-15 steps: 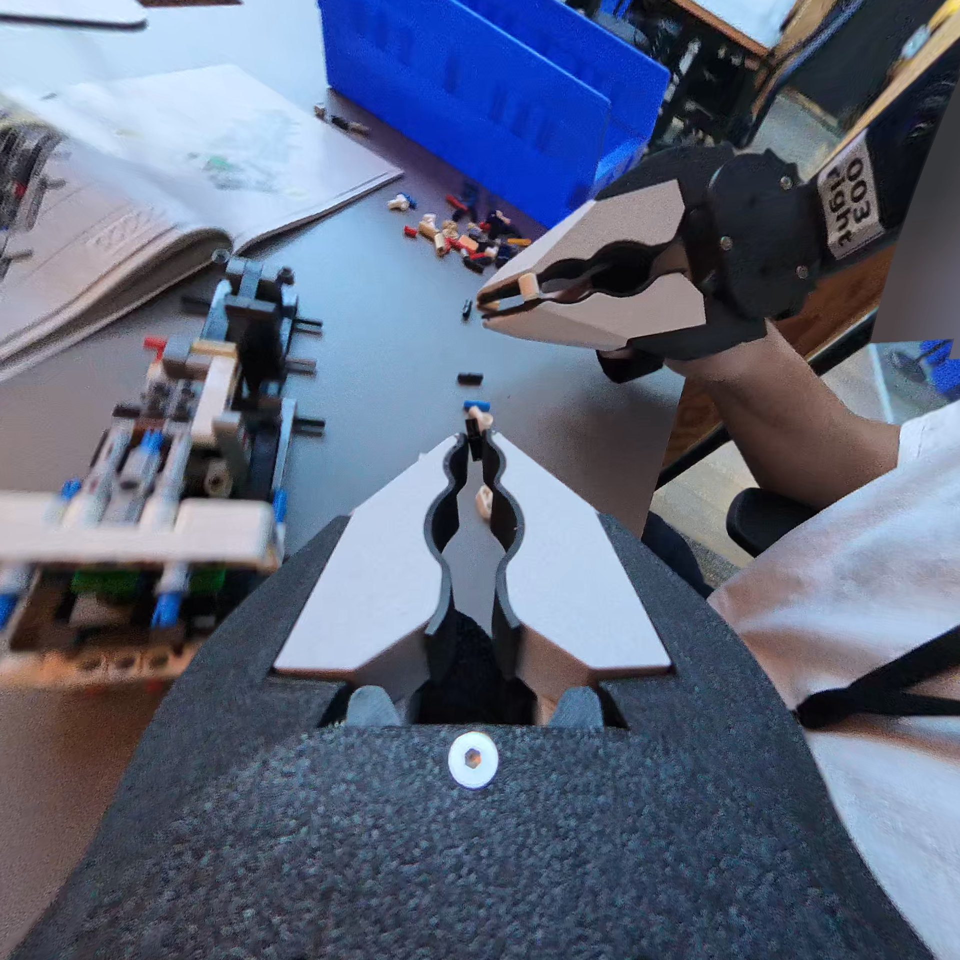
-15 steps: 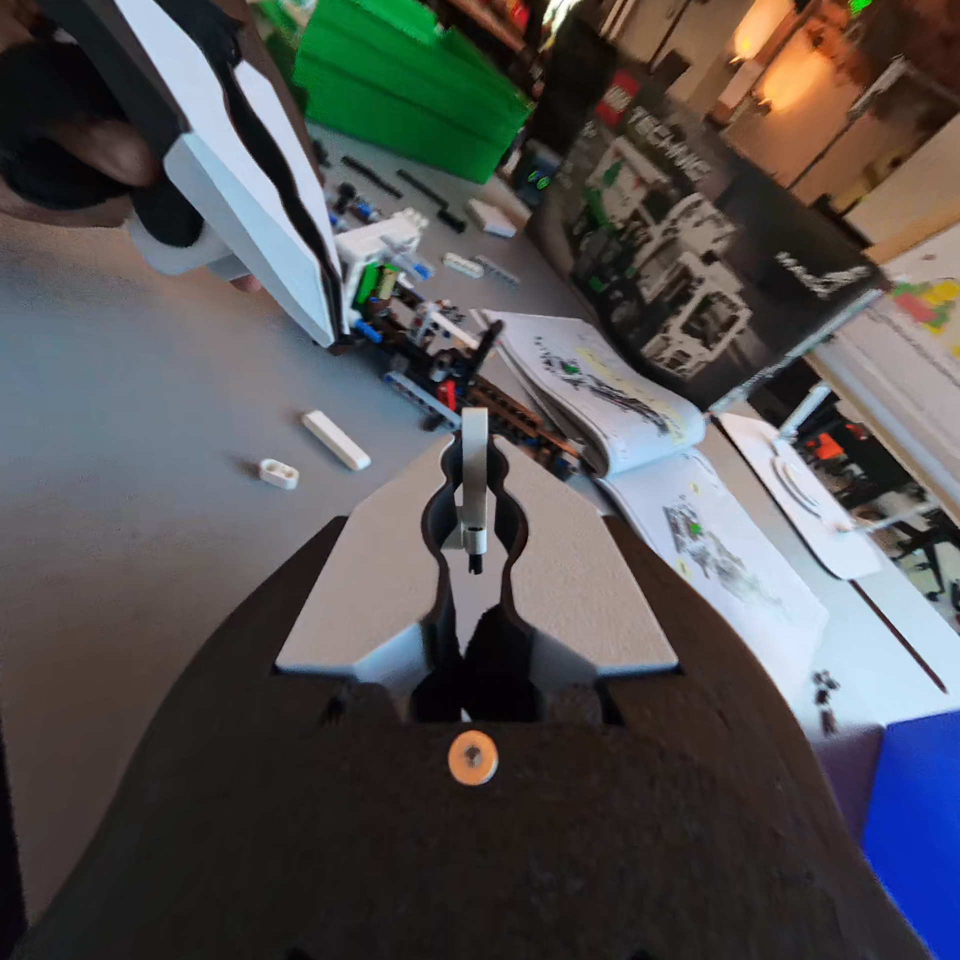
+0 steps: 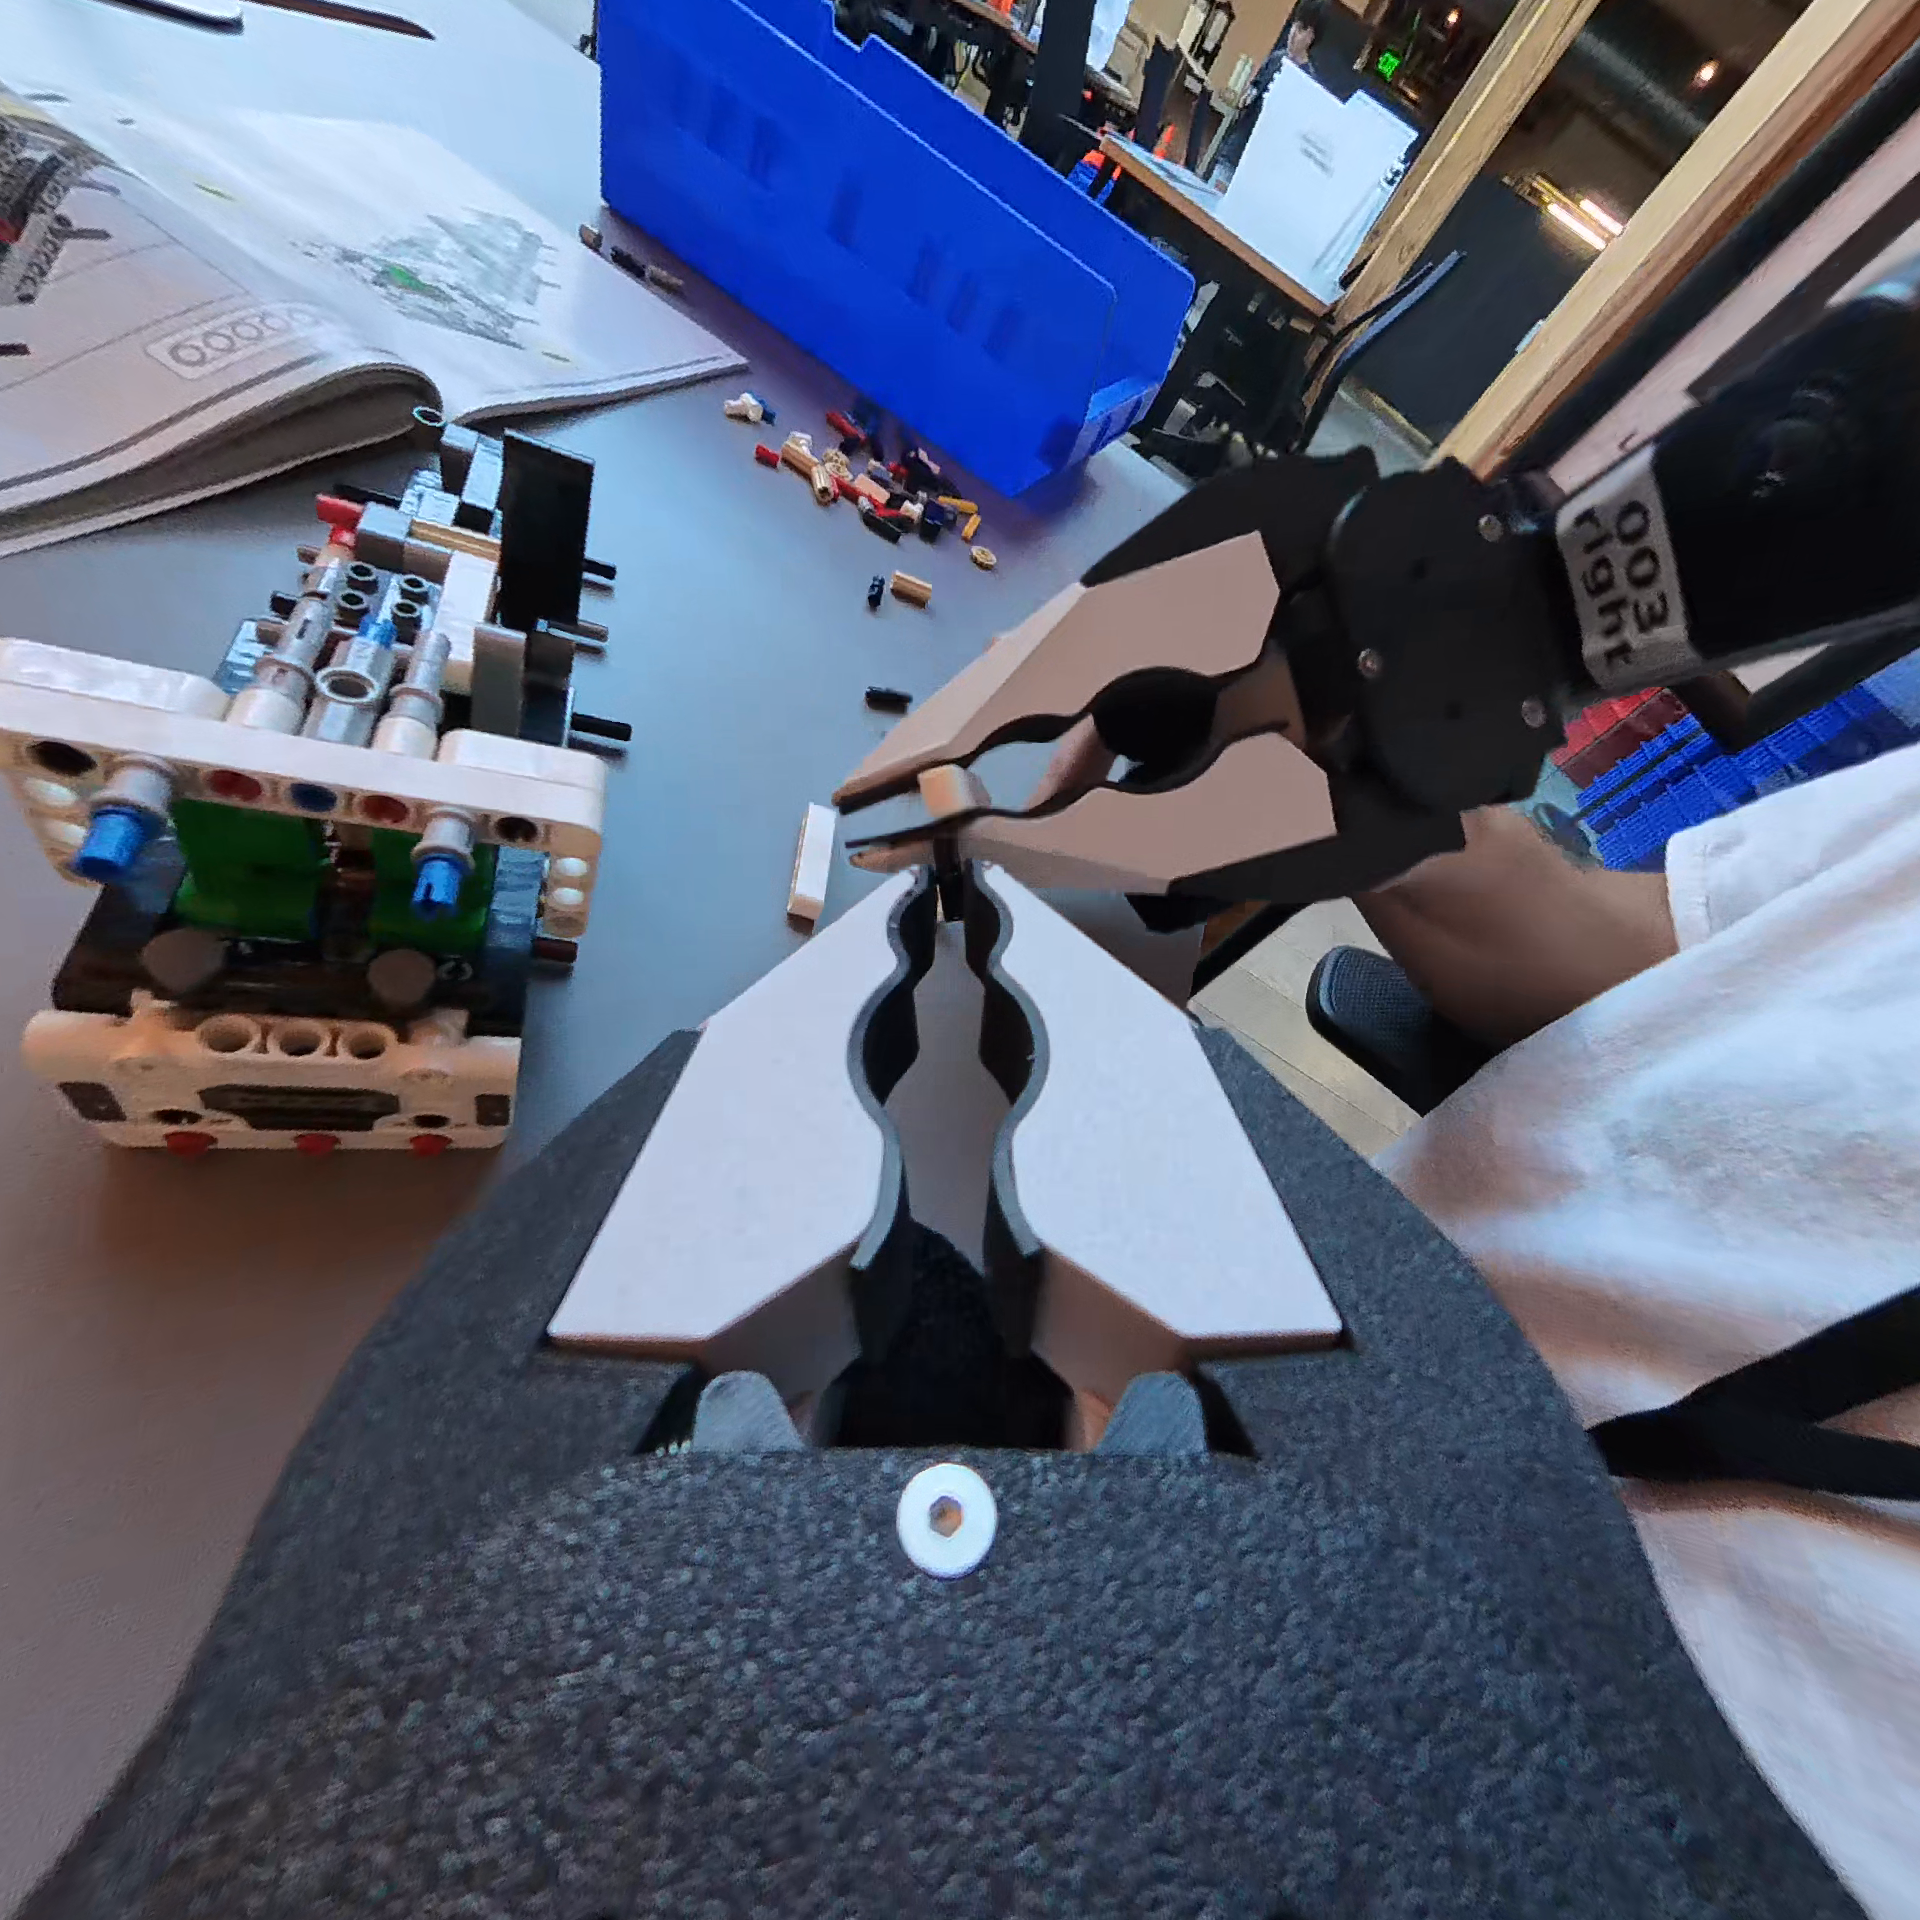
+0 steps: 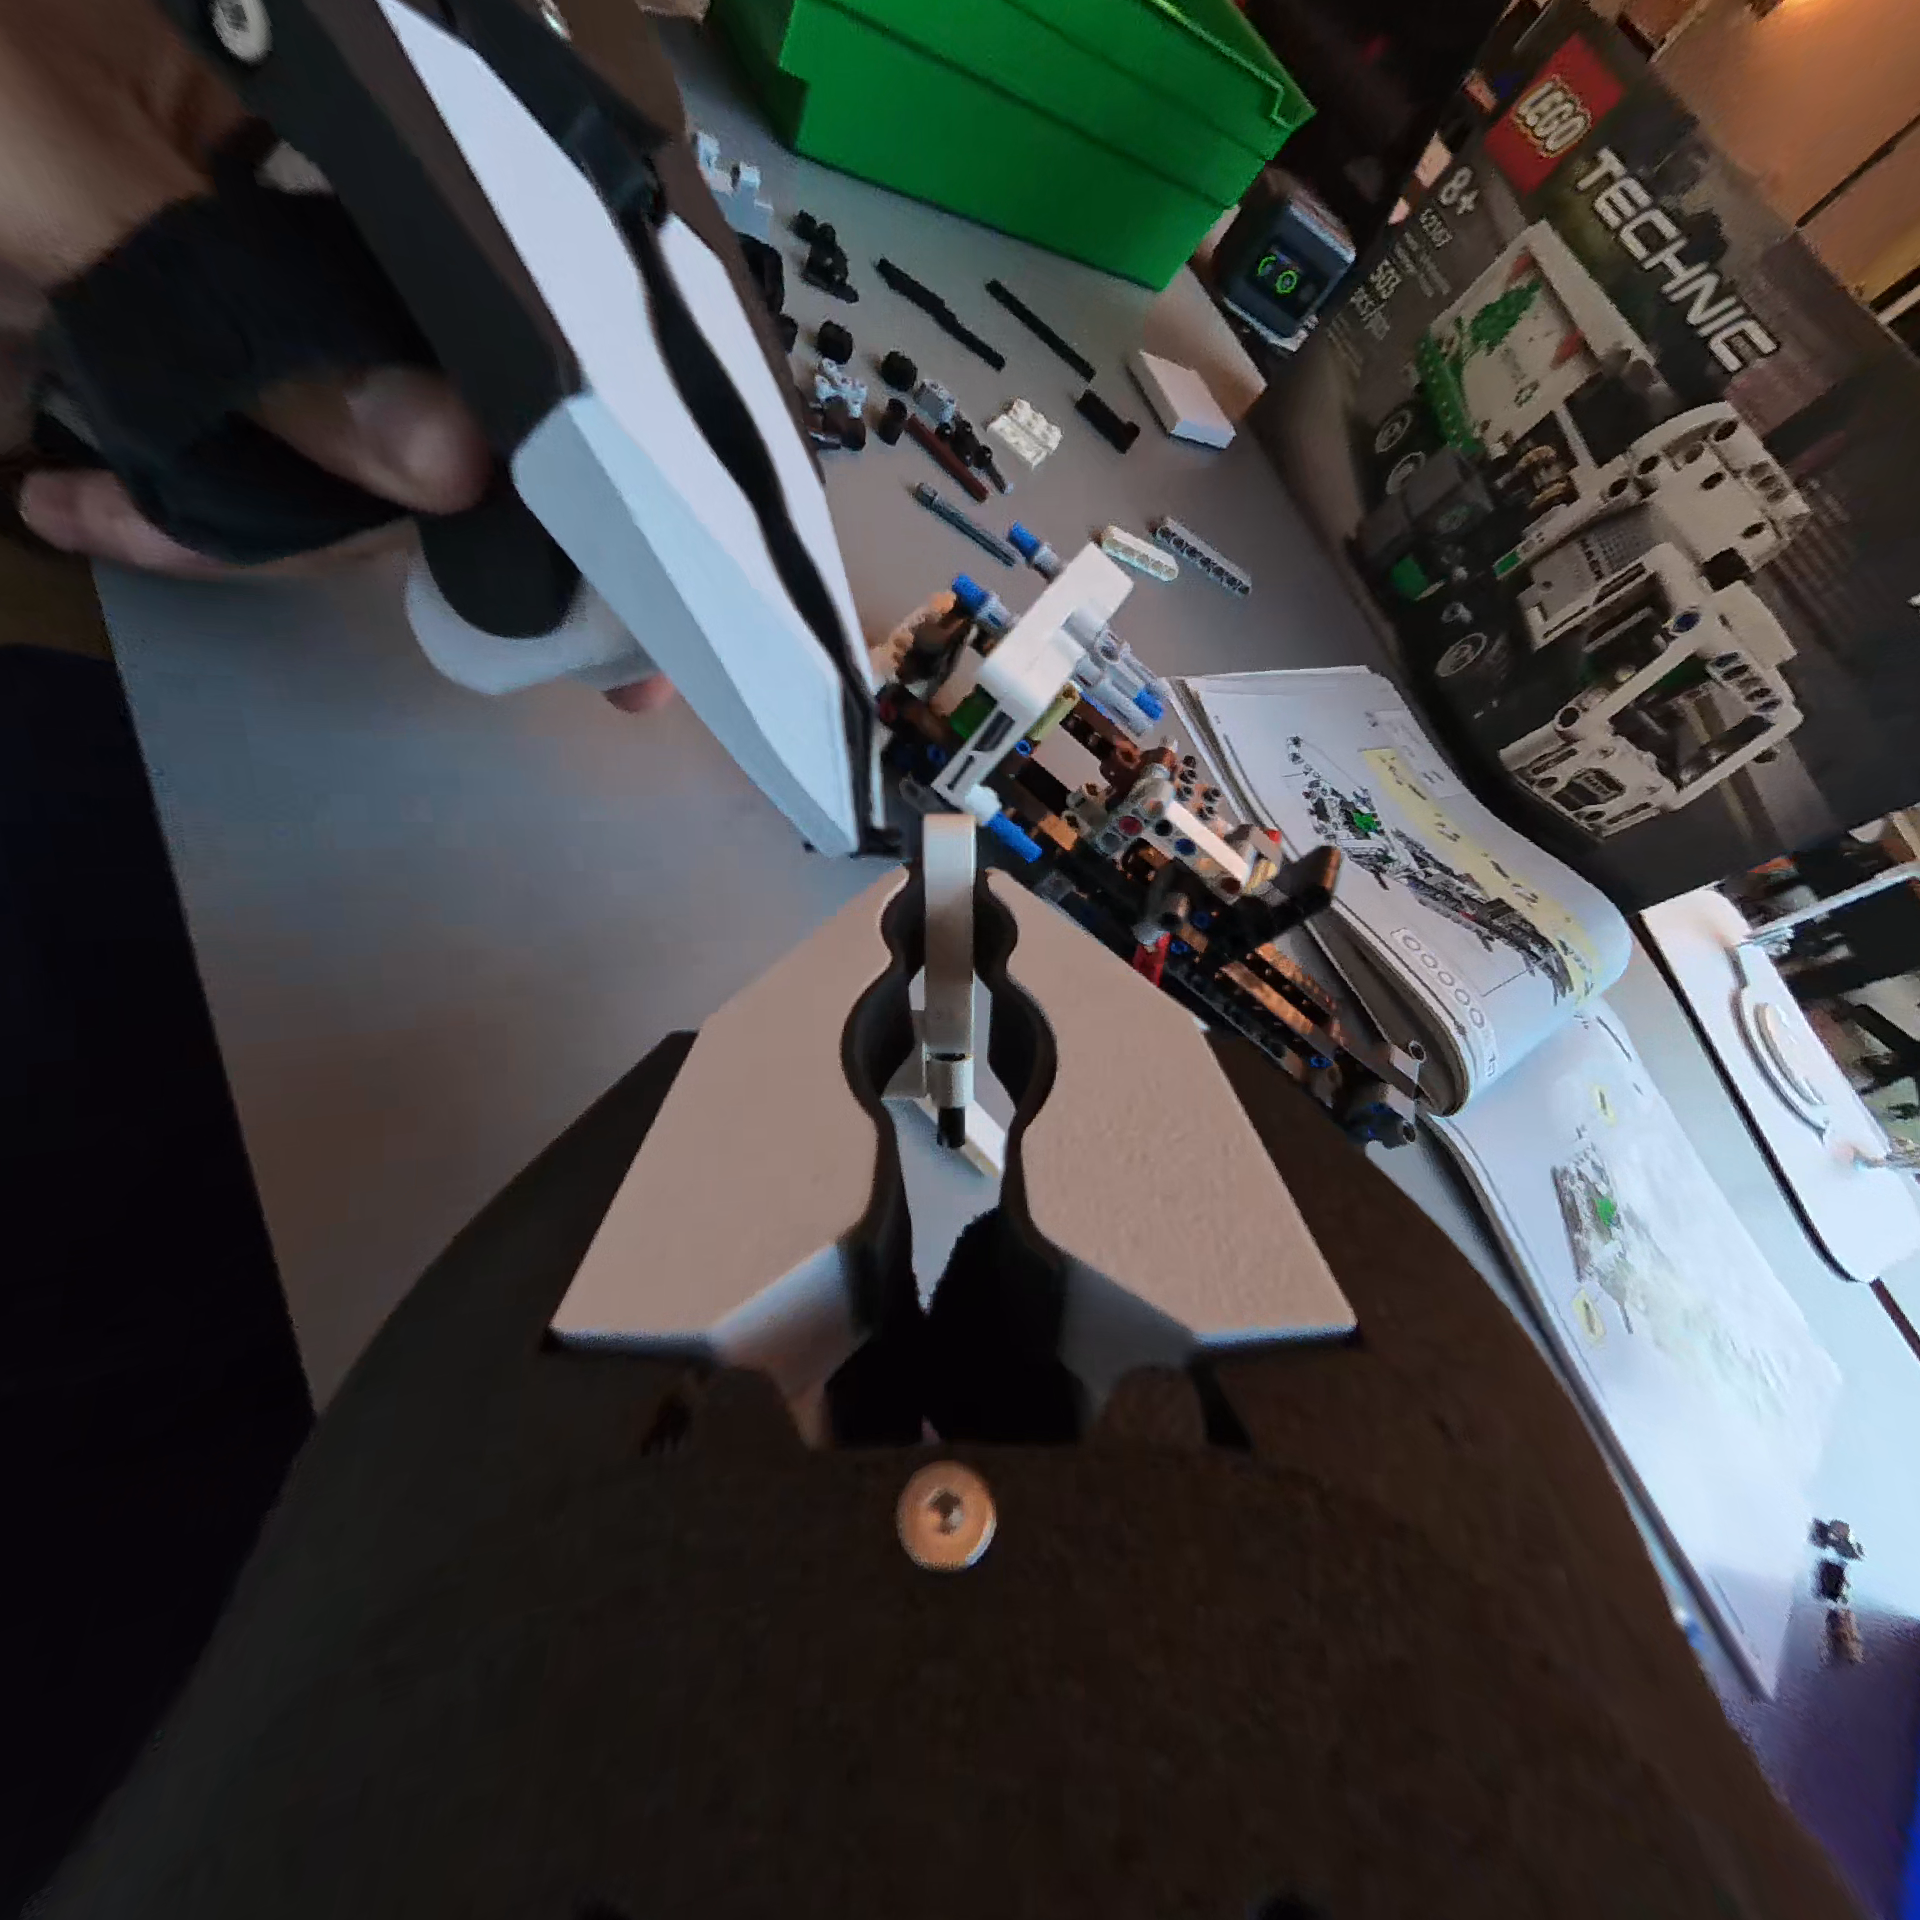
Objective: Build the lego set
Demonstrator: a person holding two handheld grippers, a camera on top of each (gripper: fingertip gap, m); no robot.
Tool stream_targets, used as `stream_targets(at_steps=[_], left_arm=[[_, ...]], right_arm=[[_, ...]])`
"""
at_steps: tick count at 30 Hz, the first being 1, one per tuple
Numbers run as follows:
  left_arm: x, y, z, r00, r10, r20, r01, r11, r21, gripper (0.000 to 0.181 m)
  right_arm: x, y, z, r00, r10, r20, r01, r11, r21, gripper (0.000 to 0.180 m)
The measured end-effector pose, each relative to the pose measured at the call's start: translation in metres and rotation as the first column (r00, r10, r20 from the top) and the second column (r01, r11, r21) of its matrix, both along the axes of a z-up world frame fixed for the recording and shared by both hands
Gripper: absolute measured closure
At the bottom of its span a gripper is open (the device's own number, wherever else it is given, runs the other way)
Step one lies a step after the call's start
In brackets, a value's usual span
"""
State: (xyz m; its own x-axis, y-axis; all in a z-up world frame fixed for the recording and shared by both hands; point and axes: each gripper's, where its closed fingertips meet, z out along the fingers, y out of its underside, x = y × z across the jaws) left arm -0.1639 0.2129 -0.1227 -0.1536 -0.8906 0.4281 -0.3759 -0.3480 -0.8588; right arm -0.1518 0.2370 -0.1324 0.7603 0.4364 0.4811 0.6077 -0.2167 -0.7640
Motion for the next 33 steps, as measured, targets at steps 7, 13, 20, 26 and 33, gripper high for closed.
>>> stream_targets(at_steps=[7,13,20,26,33], left_arm=[[0.0007,0.0011,-0.0034,1.0,0.012,-0.019,-0.012,1.0,0.011,0.179],[0.0009,0.0035,-0.0037,0.999,0.031,-0.02,-0.03,0.999,0.017,0.179],[0.0033,0.0074,0.0018,0.995,0.103,0.015,-0.103,0.995,-0.003,0.179],[0.0034,0.0063,0.0005,0.997,0.071,0.003,-0.071,0.995,-0.068,0.18],[0.0039,0.005,0.0003,0.998,0.068,0.003,-0.068,0.996,-0.058,0.179]], right_arm=[[-0.002,-0.0006,-0.0059,1.0,0.004,-0.014,-0.004,1.0,0.004,0.174],[-0.002,0.0029,-0.0073,1.0,-0.017,0.012,0.017,0.999,0.041,0.174],[-0.0022,0.0063,-0.0017,0.99,-0.118,-0.076,0.123,0.99,0.065,0.174],[-0.0002,0.0066,-0.0006,0.99,-0.093,0.105,0.077,0.986,0.145,0.174],[-0.0032,0.0051,-0.005,0.992,-0.079,-0.1,0.084,0.996,0.043,0.174]])
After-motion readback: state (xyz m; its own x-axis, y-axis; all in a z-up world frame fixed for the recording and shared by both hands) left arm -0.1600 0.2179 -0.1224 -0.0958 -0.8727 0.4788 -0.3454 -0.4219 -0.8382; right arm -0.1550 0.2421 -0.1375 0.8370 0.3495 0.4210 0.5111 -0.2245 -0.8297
